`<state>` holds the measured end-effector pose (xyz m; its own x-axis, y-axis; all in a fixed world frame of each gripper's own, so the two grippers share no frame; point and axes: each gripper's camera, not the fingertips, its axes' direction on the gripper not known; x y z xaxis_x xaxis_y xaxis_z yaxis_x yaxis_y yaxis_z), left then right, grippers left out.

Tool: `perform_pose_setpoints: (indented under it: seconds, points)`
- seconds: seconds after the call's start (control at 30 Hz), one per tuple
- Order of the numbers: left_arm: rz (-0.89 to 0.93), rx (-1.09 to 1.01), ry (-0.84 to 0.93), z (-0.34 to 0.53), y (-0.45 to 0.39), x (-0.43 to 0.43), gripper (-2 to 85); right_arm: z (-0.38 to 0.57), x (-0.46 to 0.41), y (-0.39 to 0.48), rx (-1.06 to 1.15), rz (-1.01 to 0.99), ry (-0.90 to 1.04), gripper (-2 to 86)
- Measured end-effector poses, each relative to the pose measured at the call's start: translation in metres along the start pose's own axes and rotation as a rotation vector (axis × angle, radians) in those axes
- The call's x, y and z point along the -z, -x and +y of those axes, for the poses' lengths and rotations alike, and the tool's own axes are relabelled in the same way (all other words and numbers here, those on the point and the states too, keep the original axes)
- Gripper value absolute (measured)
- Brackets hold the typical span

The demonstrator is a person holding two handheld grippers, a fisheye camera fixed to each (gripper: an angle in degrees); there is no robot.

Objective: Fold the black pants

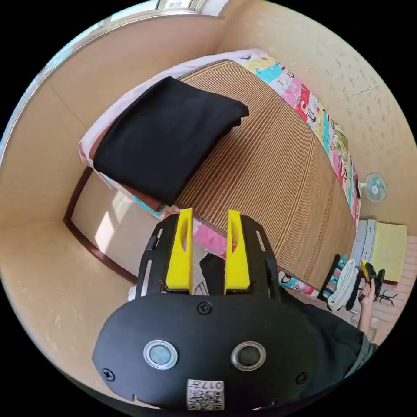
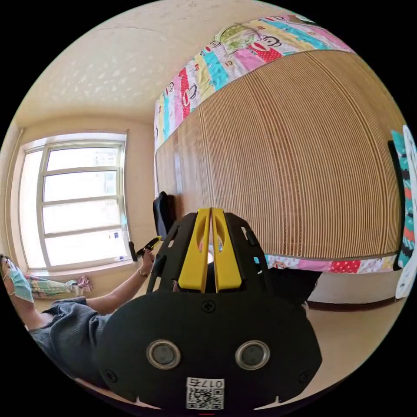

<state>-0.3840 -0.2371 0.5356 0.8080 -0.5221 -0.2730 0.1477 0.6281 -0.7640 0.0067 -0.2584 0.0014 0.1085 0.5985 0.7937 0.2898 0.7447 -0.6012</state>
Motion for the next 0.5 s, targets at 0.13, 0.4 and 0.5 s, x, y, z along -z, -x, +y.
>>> perform_pose_setpoints:
  seconds: [0.13, 0.4, 0.5]
  points:
    - [-0.238, -0.221, 0.188, -0.052, -0.054, -0.054, 13.5, 0.016, -0.028, -0.002, -0.024, 0.021, 0.179, 0.4]
    - [-0.445, -0.401, 0.369, -0.047, -0.114, -0.08, 8.5, 0.043, 0.018, -0.079, -0.223, -0.11, 0.135, 0.4]
    - [-0.121, -0.36, 0.328, -0.044, -0.082, -0.022, 5.3, 0.036, 0.022, -0.097, -0.205, -0.219, 0.114, 0.4]
